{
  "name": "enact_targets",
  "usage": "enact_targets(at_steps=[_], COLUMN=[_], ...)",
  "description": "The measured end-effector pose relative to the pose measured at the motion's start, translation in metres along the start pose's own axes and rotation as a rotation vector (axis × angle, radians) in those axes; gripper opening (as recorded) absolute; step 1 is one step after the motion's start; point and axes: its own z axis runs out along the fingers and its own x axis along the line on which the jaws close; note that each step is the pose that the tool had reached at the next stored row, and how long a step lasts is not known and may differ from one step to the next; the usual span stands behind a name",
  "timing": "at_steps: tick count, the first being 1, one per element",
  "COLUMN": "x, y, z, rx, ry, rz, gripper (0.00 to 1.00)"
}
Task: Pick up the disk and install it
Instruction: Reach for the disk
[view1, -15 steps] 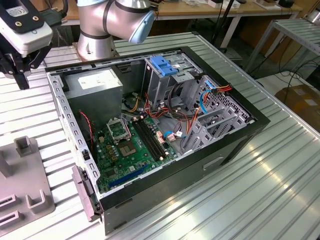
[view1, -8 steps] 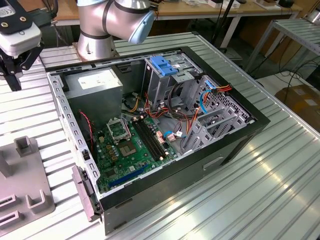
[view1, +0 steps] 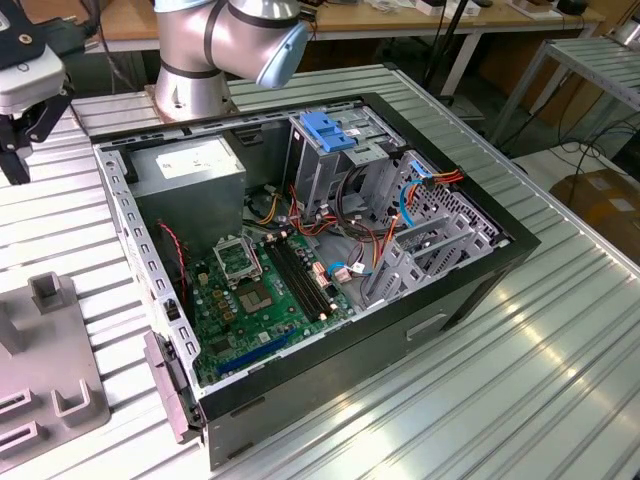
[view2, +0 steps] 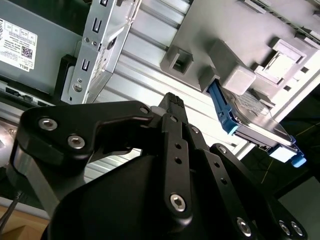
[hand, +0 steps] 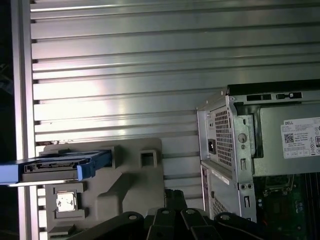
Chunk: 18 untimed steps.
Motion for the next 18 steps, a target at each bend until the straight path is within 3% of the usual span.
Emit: enact_targets(at_steps=[18], x=[0.0349], y=[-0.0026], z=[-0.0009], rx=[0.0000], ry=[0.0000], rz=[0.000], gripper=[0.10])
